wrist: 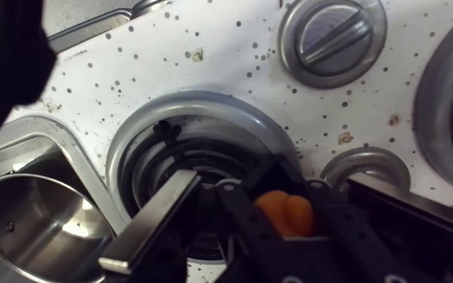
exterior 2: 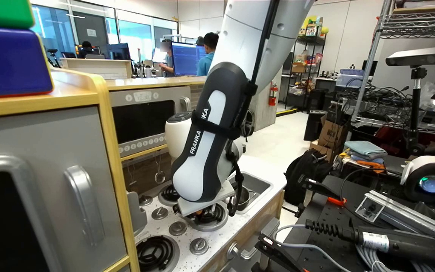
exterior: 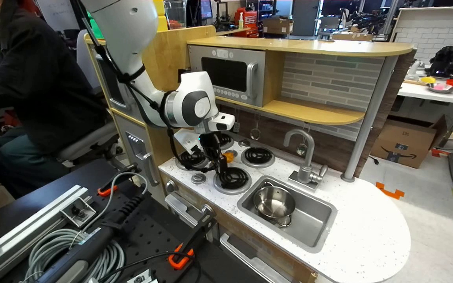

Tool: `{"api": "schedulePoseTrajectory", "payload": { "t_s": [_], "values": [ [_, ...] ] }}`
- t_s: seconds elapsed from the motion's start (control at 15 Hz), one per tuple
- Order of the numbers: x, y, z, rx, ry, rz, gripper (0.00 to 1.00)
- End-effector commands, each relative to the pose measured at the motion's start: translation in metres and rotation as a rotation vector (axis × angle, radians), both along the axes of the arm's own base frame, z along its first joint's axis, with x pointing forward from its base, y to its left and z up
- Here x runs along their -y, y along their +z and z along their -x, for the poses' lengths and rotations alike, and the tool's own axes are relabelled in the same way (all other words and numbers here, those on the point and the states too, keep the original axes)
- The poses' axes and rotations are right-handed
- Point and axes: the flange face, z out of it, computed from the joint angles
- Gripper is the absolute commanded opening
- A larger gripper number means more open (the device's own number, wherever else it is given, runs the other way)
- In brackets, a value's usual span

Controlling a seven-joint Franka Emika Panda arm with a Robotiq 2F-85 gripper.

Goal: Take the object on the stove and put it in the pot in the sink

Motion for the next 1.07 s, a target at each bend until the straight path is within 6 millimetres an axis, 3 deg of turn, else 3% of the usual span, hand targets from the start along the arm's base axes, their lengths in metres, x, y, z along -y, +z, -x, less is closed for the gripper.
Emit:
{"api": "schedulePoseTrajectory", "payload": {
  "t_s": [0.0, 0.2, 0.27, 0.6, 0.8, 1.0],
  "values": [
    [0.07, 0.024, 0.001, 0.002, -0.171, 0.052, 0.02],
    [0.071, 0.03, 0.0, 0.027, -0.268, 0.033, 0.02],
    [0.084, 0.035, 0.0, 0.035, -0.301, 0.049, 0.02],
    [0.222, 0.081, 0.001, 0.034, -0.393, 0.12, 0.02],
    [0.246, 0.068, -0.003, -0.046, -0.424, 0.156, 0.02],
    [0.237, 0.029, -0.014, -0.078, -0.431, 0.174, 0.02]
  ]
}}
